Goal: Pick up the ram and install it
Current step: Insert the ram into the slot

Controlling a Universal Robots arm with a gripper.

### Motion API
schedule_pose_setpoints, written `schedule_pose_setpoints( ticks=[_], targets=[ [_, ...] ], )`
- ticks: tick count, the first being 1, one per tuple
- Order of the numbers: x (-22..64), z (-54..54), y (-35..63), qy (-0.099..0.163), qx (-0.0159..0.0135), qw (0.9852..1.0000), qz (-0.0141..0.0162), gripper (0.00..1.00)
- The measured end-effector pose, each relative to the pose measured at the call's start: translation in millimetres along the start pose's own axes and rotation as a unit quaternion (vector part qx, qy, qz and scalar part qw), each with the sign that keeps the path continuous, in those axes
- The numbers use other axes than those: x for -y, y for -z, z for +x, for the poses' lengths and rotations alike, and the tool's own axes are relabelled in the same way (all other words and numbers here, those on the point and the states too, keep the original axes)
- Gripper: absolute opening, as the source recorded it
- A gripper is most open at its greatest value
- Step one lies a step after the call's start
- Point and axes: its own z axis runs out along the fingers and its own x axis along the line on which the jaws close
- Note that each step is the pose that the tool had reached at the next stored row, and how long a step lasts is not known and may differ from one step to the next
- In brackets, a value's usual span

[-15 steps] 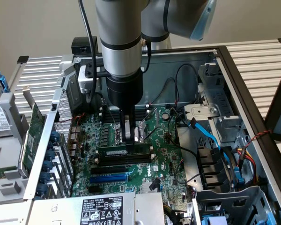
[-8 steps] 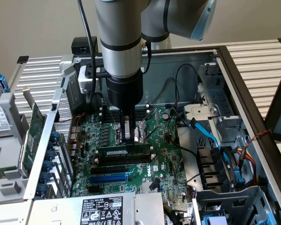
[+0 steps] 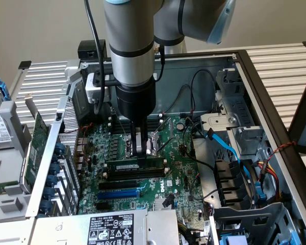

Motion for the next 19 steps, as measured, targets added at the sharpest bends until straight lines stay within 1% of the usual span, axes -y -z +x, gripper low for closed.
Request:
schedule_pose_setpoints(
  ticks=[19],
  targets=[
    [-0.7,0.7,-3.2,0.000,0.0001,1.0000,0.0001,0.12]
  ],
)
